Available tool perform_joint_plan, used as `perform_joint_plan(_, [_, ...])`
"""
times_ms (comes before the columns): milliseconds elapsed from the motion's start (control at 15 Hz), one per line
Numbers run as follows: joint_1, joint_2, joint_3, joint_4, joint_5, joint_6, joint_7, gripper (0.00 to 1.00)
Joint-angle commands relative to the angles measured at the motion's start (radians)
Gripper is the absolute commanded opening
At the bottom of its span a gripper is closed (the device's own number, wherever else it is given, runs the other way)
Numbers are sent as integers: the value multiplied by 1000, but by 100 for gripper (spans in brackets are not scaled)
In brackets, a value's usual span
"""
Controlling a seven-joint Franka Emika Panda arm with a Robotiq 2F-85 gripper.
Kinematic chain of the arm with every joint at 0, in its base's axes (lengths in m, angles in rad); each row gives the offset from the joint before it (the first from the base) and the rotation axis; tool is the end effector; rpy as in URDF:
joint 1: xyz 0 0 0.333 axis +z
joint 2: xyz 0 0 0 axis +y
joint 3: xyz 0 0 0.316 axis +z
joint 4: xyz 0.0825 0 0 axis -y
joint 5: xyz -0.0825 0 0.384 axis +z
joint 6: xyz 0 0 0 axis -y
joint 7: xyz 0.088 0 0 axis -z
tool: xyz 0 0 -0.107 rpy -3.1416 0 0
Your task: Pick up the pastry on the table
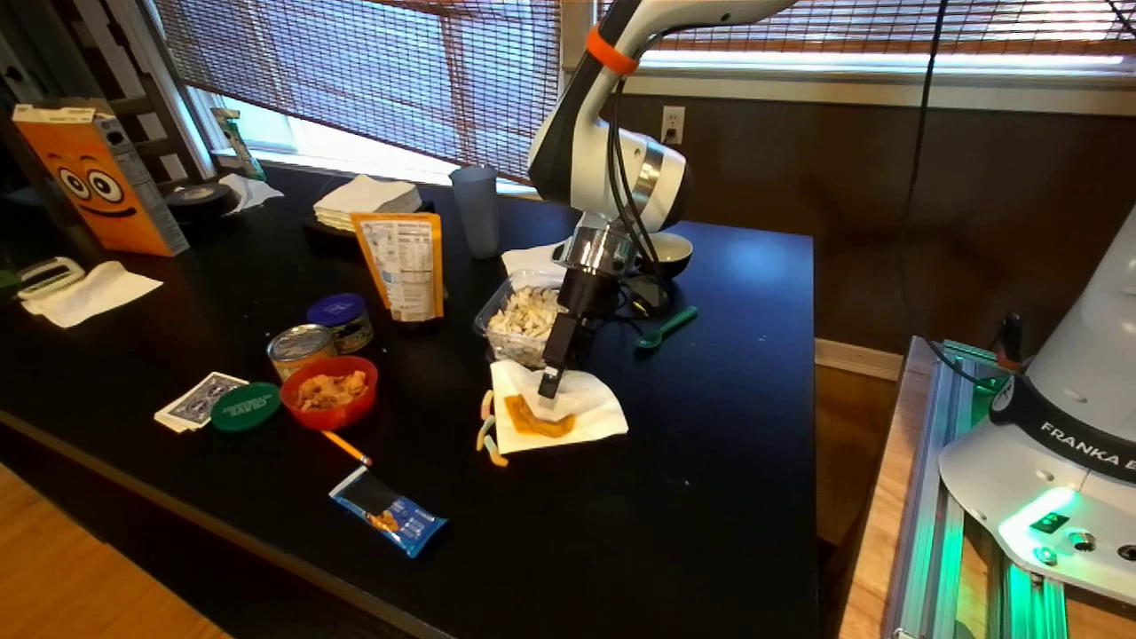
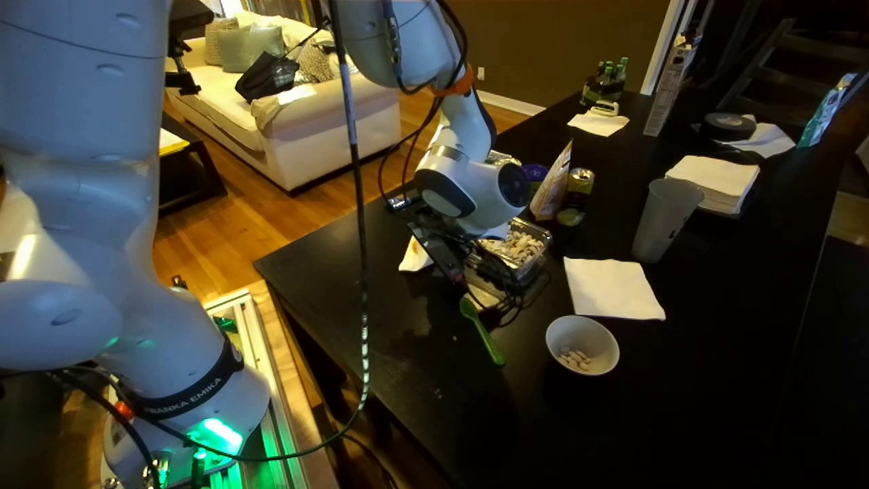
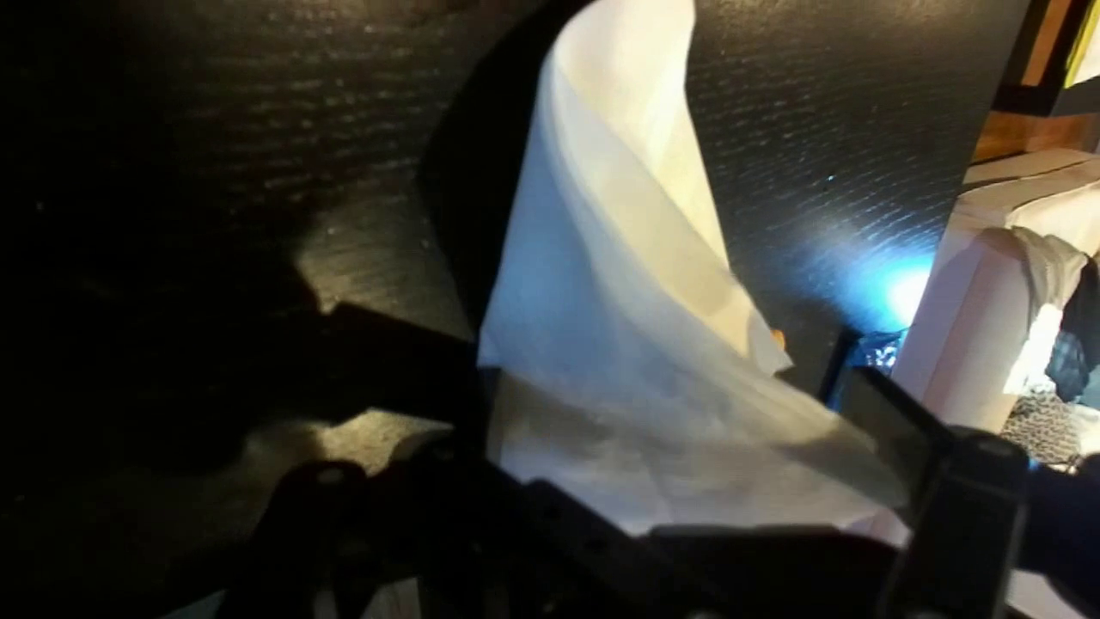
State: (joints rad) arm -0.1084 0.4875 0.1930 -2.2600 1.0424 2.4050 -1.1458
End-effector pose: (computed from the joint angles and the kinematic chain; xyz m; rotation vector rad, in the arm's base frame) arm 0.4937 0.0554 0.1268 -2.4060 -0.3605 -0.0472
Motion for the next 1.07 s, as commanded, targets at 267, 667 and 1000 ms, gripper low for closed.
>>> perform_joint_plan(267, [123,9,-30,9,-7,153,75,100])
perform_joint_plan(667, [159,-2,-17,1,-17,224,122,100])
perform_joint_plan(1000, [178,-30,-19,-23,-35,268,171,100])
